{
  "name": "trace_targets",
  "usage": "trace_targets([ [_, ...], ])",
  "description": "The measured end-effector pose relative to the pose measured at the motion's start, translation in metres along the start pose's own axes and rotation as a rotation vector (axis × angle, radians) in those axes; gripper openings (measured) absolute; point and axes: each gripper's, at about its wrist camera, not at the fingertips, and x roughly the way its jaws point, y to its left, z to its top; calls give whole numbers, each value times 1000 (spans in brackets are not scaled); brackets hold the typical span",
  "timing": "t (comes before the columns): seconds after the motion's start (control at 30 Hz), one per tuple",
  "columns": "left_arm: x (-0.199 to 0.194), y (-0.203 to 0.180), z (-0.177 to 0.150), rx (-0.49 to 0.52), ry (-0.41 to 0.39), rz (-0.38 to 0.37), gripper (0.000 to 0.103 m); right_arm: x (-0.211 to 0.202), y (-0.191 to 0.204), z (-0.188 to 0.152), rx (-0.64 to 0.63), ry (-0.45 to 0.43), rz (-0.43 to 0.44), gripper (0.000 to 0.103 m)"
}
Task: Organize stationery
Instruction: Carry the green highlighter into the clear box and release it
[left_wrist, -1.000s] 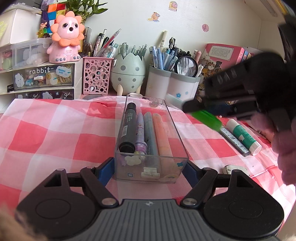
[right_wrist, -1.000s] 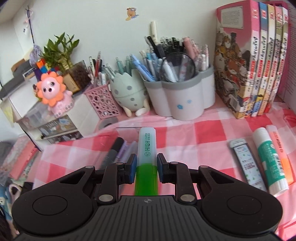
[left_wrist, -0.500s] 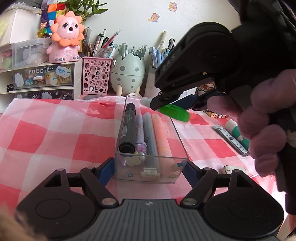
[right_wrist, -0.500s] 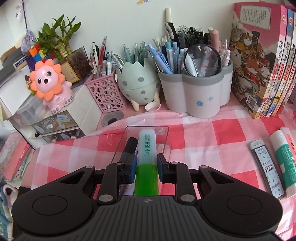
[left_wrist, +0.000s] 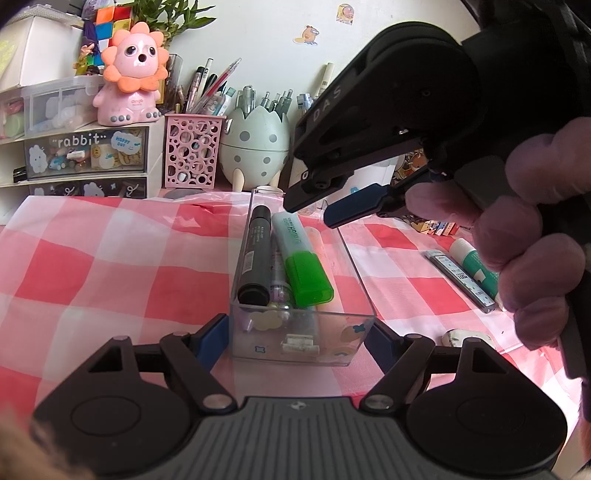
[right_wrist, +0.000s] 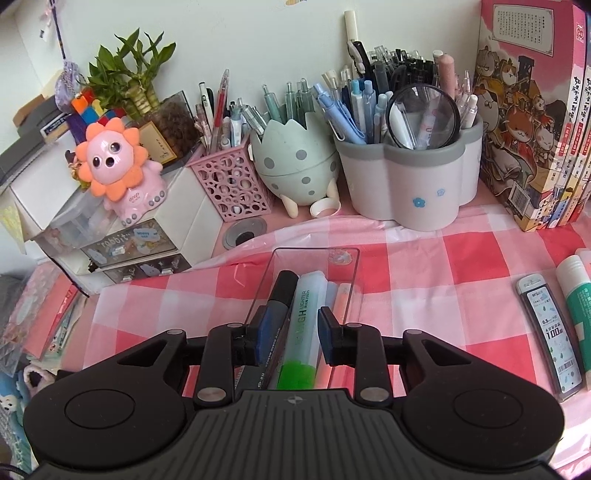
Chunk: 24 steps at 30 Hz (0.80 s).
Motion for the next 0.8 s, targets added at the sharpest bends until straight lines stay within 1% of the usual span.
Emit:
trace_targets([
  [0.13, 0, 0, 0, 0, 0, 0, 52, -5, -3, 0, -5, -13, -3, 36],
  [0.2, 0, 0, 0, 0, 0, 0, 52, -7, -4, 0, -9, -19, -3, 41],
  [0.33, 0, 0, 0, 0, 0, -1, 52, -13, -8, 0, -11, -32, -10, 44],
  [0.4, 0, 0, 0, -1, 0, -1, 52, -16, -10, -1, -15, -40, -20, 48],
  [0.53, 0, 0, 0, 0, 0, -1, 52, -23, -18, -2, -14, -50, -31, 51],
  [0.6, 0, 0, 0, -1, 0, -1, 52, -25, -22, -3, -14, -58, -37, 57],
  [0.77, 0, 0, 0, -1, 0, -1, 52, -31, -28, -7, -16, -68, -50, 58],
  [0.8, 0, 0, 0, -1, 0, -1, 52, -32, -29, -8, -21, -72, -50, 60],
])
